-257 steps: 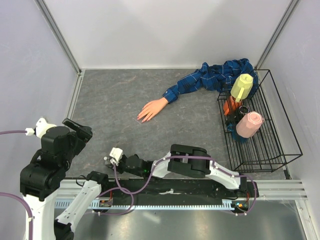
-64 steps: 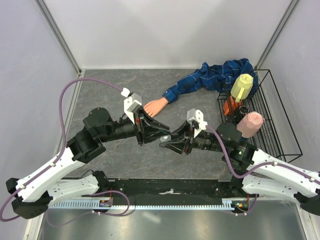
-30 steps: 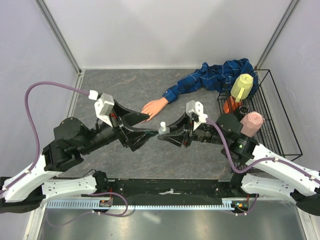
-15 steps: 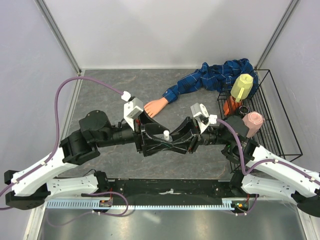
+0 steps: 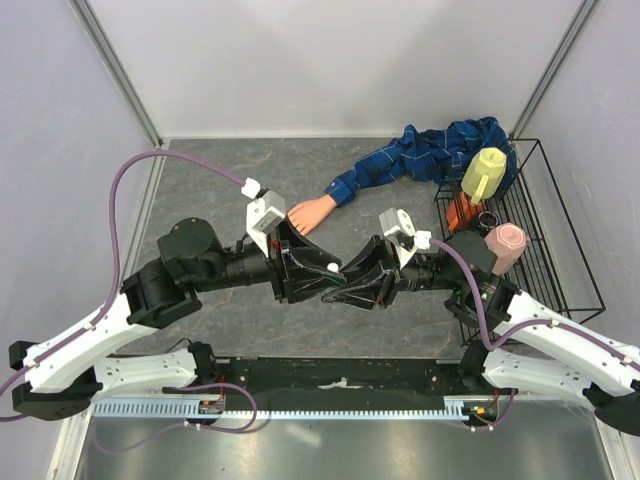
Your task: Paint the nails
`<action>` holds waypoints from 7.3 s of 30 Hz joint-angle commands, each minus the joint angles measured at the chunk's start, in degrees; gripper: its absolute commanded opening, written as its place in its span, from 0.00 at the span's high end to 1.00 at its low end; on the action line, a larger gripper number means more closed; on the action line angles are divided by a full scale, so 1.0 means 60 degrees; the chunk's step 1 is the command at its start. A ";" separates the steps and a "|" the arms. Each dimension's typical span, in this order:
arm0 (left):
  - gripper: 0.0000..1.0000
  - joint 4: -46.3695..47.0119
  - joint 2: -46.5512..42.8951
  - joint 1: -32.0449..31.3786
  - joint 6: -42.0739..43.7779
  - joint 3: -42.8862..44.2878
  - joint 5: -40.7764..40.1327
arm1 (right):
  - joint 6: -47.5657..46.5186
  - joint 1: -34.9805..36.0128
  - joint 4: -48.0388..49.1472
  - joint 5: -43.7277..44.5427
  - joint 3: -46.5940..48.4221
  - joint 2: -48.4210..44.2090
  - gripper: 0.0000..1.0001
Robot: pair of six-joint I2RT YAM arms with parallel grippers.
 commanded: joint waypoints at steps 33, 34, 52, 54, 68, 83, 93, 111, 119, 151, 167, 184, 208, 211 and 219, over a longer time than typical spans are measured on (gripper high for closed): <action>0.90 -0.1740 0.3302 0.0281 -0.0451 0.2823 -0.6822 | -0.3480 0.0389 -0.1128 0.8714 0.0234 0.1206 1.00; 0.81 -0.1726 0.3125 0.0428 -0.0815 0.2676 -0.6323 | -0.3406 0.0301 -0.1128 0.8261 0.0103 0.1089 1.00; 0.26 0.1159 -0.0847 0.1601 -0.0716 -0.0899 0.1897 | -0.1253 -0.0080 -0.0382 -0.0486 0.0380 0.0047 1.00; 0.26 0.1408 -0.0628 0.1601 -0.0701 -0.0958 0.2527 | -0.0974 -0.0095 -0.0133 -0.0722 0.0395 0.0091 1.00; 0.52 0.2185 -0.0026 0.1689 -0.0804 -0.0973 0.3745 | -0.0578 -0.0300 0.0425 -0.1046 0.0365 0.0223 1.00; 0.98 0.0267 0.0411 0.1558 0.0352 -0.0197 -0.1318 | -0.2307 -0.0300 -0.2153 0.4603 0.0966 0.0501 1.00; 0.98 -0.0891 0.3004 0.0298 -0.0129 0.1677 -0.7884 | -0.3639 0.1165 -0.1539 1.1215 0.1303 0.1791 1.00; 0.18 0.0543 -0.0390 0.1468 -0.1243 -0.0399 -0.0715 | -0.3318 0.0286 -0.1875 0.4479 0.0439 -0.0098 1.00; 0.17 0.2610 -0.0715 0.2479 -0.2268 -0.1588 0.3155 | -0.2352 0.0052 -0.1831 0.1625 0.0585 -0.0202 1.00; 0.98 0.0384 0.1130 0.1427 0.0471 0.0344 -0.4384 | -0.2511 -0.0520 -0.2196 0.6318 0.1244 0.1115 1.00; 0.61 -0.0995 0.2773 0.1161 -0.1376 0.2133 -0.3996 | -0.3449 -0.0110 -0.2241 0.6783 0.1201 0.1264 1.00; 0.16 0.1010 -0.0743 0.2715 -0.0863 -0.0679 0.1996 | -0.1825 -0.0344 -0.2593 0.2460 0.0526 -0.0510 1.00; 0.57 0.2905 0.0194 0.2729 -0.1026 -0.0943 0.4274 | -0.0725 -0.0885 -0.0893 -0.0255 0.0673 0.0442 1.00; 0.78 0.2335 0.0237 0.2729 -0.0615 -0.0710 0.3951 | -0.0754 -0.1046 -0.0893 0.0095 0.0819 0.0604 1.00; 0.98 0.0065 0.0645 0.2262 -0.0423 0.0475 -0.1291 | -0.2319 -0.0843 -0.2049 0.4687 0.1537 0.1262 1.00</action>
